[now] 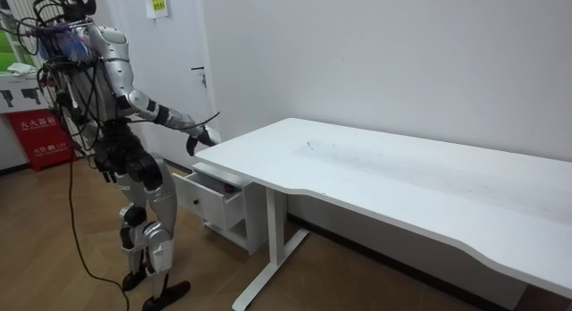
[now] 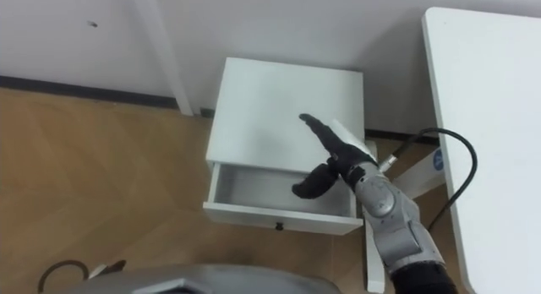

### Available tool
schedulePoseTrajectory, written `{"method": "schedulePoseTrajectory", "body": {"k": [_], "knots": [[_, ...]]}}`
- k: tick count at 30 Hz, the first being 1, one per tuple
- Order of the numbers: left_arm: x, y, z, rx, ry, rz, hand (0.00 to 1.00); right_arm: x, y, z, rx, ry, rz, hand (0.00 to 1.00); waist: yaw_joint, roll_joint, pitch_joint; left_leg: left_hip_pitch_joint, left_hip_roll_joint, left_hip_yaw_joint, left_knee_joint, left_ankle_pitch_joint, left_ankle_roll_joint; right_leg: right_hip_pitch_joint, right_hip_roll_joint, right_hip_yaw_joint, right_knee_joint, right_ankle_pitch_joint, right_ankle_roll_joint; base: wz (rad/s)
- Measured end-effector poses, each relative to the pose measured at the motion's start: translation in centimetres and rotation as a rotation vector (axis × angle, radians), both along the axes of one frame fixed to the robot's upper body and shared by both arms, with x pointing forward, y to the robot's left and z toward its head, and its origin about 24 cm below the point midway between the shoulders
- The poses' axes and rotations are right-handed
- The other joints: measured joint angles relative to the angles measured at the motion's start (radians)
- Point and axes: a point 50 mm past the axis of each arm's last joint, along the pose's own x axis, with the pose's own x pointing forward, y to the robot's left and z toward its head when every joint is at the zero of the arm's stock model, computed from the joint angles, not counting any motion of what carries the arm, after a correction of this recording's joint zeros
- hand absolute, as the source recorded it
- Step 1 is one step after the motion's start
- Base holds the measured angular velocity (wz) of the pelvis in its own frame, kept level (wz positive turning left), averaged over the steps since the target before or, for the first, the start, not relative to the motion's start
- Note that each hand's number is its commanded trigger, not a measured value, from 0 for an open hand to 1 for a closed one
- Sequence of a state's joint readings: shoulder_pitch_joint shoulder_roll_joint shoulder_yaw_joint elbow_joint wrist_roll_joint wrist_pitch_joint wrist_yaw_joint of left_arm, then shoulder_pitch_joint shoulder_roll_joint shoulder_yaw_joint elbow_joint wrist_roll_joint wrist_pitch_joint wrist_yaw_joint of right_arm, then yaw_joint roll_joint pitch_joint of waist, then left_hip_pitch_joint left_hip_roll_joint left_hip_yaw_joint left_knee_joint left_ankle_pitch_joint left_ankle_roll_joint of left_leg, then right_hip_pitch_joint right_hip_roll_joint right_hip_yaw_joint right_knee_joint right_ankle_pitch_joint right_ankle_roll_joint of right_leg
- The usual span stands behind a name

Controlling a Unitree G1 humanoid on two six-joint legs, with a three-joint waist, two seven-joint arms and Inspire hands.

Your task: Put apple and close drawer

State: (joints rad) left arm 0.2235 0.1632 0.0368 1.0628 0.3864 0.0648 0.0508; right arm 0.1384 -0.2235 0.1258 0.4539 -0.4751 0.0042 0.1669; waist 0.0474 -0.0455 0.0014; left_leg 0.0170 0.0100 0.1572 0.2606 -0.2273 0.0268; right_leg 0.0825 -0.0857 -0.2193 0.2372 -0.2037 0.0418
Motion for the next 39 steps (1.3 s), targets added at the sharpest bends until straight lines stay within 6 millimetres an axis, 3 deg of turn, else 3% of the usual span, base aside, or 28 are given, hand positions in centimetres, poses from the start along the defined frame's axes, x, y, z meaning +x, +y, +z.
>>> {"method": "schedulePoseTrajectory", "body": {"k": [2,4,5,6,7,8,9,10,11,12,13,15,17,18,23,24,25,26,27,28,29,31,33,35,37,39], "knots": [[0.2,0.0,0.0,-0.001,-0.005,-0.001,0.0,-2.0,-1.9,-1.7,-0.024,0.085,-0.115,0.0,-0.012,0.011,-0.002,-0.013,-0.006,0.004,0.034,-0.023,0.015,-0.039,-0.021,-0.004,0.102,-0.028,0.017,0.23],[0.1,0.1,0.0,-0.002,0.0,0.009,0.0,-4.3,-3.8,-2.9,-0.05,0.147,-0.236,0.0,-0.019,0.02,-0.0012,-0.026,-0.02,0.007,0.07,-0.047,0.036,-0.123,-0.065,-0.006,0.296,-0.044,0.027,0.14],[0.0,0.5,0.1,-0.001,0.002,0.03,0.0,-6.3,-5.1,-3.6,-0.068,0.196,-0.32,0.0,-0.032,0.013,0.0015,-0.028,-0.04,0.007,0.095,-0.061,0.053,-0.184,-0.104,0.005,0.437,-0.037,0.028,0.15],[-0.1,0.8,0.1,0.004,0.008,0.036,0.0,-8.4,-6.5,-4.3,-0.108,0.261,-0.383,0.0,-0.039,0.014,0.0016,-0.032,-0.053,0.007,0.131,-0.081,0.071,-0.254,-0.141,0.024,0.586,0.003,0.024,0.16],[-0.2,0.9,0.1,0.004,0.013,0.039,0.0,-9.6,-7.2,-4.6,-0.126,0.297,-0.421,0.0,-0.043,0.023,0.0006,-0.035,-0.057,0.007,0.153,-0.092,0.08,-0.286,-0.156,0.033,0.647,0.043,0.021,0.08],[-0.2,0.9,0.1,0.001,0.015,0.04,0.0,-12.2,-8.6,-5.1,-0.16,0.376,-0.503,0.0,-0.053,0.047,-0.0018,-0.04,-0.054,0.008,0.192,-0.112,0.098,-0.359,-0.169,0.052,0.754,0.16,0.02,-0.03],[-0.1,1.1,0.2,0.005,0.009,0.037,0.0,-14.5,-9.1,-5.5,-0.171,0.449,-0.567,0.0,-0.052,0.069,-0.0008,-0.044,-0.049,0.005,0.217,-0.125,0.115,-0.447,-0.174,0.083,0.853,0.319,0.015,-0.09],[0.0,1.4,0.2,0.01,0.006,0.036,0.0,-15.5,-9.2,-5.7,-0.169,0.481,-0.594,0.0,-0.056,0.08,0.0012,-0.054,-0.044,0.007,0.23,-0.129,0.123,-0.5,-0.172,0.091,0.911,0.365,0.0,-0.27],[0.1,1.9,0.4,0.023,0.008,0.038,0.0,-16.9,-8.6,-6.1,-0.14,0.532,-0.627,0.0,-0.063,0.084,0.0015,-0.081,-0.033,0.012,0.259,-0.135,0.133,-0.636,-0.156,0.093,1.089,0.309,-0.004,-0.39],[-0.1,2.4,0.4,0.036,0.022,0.042,0.0,-17.7,-7.8,-6.6,-0.106,0.57,-0.647,0.0,-0.073,0.091,0.0042,-0.104,-0.014,0.024,0.279,-0.136,0.135,-0.763,-0.137,0.074,1.274,0.225,-0.012,-0.39],[0.0,2.5,0.5,0.039,0.024,0.047,0.0,-18.3,-7.4,-6.8,-0.086,0.59,-0.666,0.0,-0.08,0.09,0.0024,-0.115,-0.004,0.026,0.29,-0.138,0.138,-0.819,-0.13,0.051,1.355,0.193,-0.014,-0.26],[0.6,2.5,0.5,0.042,0.023,0.07,0.0,-20.6,-6.0,-7.4,-0.029,0.678,-0.737,0.0,-0.096,0.1,0.008,-0.129,0.017,0.025,0.317,-0.145,0.15,-1.022,-0.122,-0.01,1.58,0.097,-0.015,-0.02],[0.5,2.0,0.3,0.031,0.042,0.083,0.0,-21.6,-5.7,-7.5,-0.002,0.701,-0.814,0.0,-0.106,0.101,0.0113,-0.129,0.03,0.022,0.346,-0.16,0.16,-1.123,-0.125,-0.027,1.654,0.055,-0.016,0.12],[0.3,1.8,0.2,0.028,0.053,0.087,0.0,-22.1,-5.6,-7.5,0.0,0.704,-0.86,0.0,-0.112,0.113,0.0106,-0.125,0.041,0.011,0.365,-0.171,0.162,-1.16,-0.127,-0.033,1.677,0.042,-0.02,0.16],[-1.3,2.1,0.1,0.056,0.108,0.115,0.0,-22.2,-5.7,-7.6,0.019,0.693,-0.975,0.0,-0.14,0.133,0.009,-0.114,0.046,-0.004,0.375,-0.18,0.146,-1.175,-0.142,0.002,1.685,0.044,-0.02,0.1],[-1.9,2.0,0.1,0.058,0.121,0.129,0.0,-22.2,-5.8,-7.6,0.027,0.686,-1.005,0.0,-0.146,0.139,0.0054,-0.108,0.043,0.002,0.363,-0.18,0.089,-1.147,-0.141,0.018,1.656,0.046,-0.024,-0.05],[-2.3,1.9,0.0,0.056,0.131,0.138,0.0,-22.1,-5.9,-7.5,0.028,0.687,-1.014,0.0,-0.151,0.143,0.0021,-0.1,0.037,0.005,0.345,-0.173,0.053,-1.128,-0.14,0.021,1.638,0.048,-0.028,-0.2],[-3.4,1.8,0.0,0.052,0.159,0.166,0.0,-21.7,-5.9,-7.6,0.031,0.688,-1.029,0.0,-0.151,0.106,-0.0064,-0.077,0.019,0.017,0.341,-0.172,-0.061,-1.088,-0.162,0.039,1.591,0.048,-0.023,0.14],[-1.9,2.7,0.2,0.072,0.124,0.141,0.0,-22.1,-5.3,-7.7,0.037,0.71,-1.038,0.0,-0.151,0.107,0.0065,-0.148,0.091,-0.055,0.503,-0.204,0.042,-1.077,-0.19,0.065,1.597,0.043,-0.002,0.28],[-1.1,3.1,0.5,0.085,0.099,0.123,0.0,-22.2,-5.3,-7.7,0.034,0.72,-1.045,0.0,-0.152,0.127,0.0072,-0.17,0.112,-0.084,0.533,-0.286,0.012,-1.078,-0.187,0.087,1.597,0.045,0.004,0.22],[-1.4,3.1,0.5,0.086,0.096,0.128,0.0,-22.2,-5.4,-7.7,0.02,0.732,-1.05,0.0,-0.128,0.121,0.0129,-0.19,0.095,-0.077,0.587,-0.307,0.014,-1.034,-0.186,0.128,1.567,0.047,0.008,-0.21],[-2.7,2.8,0.3,0.078,0.124,0.146,0.0,-21.5,-5.7,-7.7,0.028,0.705,-1.059,0.0,-0.14,0.103,0.0169,-0.159,0.072,-0.071,0.55,-0.296,0.034,-0.911,-0.211,0.132,1.516,0.052,0.016,-0.13],[-2.6,2.7,0.3,0.075,0.117,0.149,0.0,-21.1,-6.1,-7.6,0.023,0.692,-1.08,0.0,-0.147,0.099,0.0147,-0.151,0.044,-0.051,0.486,-0.259,0.065,-0.794,-0.212,0.131,1.371,0.065,0.035,0.0],[-3.2,2.9,0.4,0.089,0.118,0.16,0.0,-21.0,-6.1,-7.6,0.017,0.687,-1.081,0.0,-0.147,0.087,0.0104,-0.142,0.022,-0.027,0.454,-0.246,0.084,-0.711,-0.208,0.128,1.219,0.071,0.039,-0.21],[-3.6,2.8,0.4,0.096,0.125,0.165,0.0,-21.1,-6.0,-7.6,0.011,0.696,-1.078,0.0,-0.14,0.069,0.0119,-0.12,0.0,-0.016,0.423,-0.243,0.089,-0.595,-0.191,0.125,1.028,0.073,0.043,-0.13],[-3.2,2.6,0.4,0.093,0.106,0.162,0.0,-21.5,-6.0,-7.6,0.008,0.708,-1.096,0.0,-0.132,0.062,0.0123,-0.09,-0.01,-0.016,0.373,-0.235,0.089,-0.413,-0.141,0.095,0.76,0.058,0.052,0.02]]}}
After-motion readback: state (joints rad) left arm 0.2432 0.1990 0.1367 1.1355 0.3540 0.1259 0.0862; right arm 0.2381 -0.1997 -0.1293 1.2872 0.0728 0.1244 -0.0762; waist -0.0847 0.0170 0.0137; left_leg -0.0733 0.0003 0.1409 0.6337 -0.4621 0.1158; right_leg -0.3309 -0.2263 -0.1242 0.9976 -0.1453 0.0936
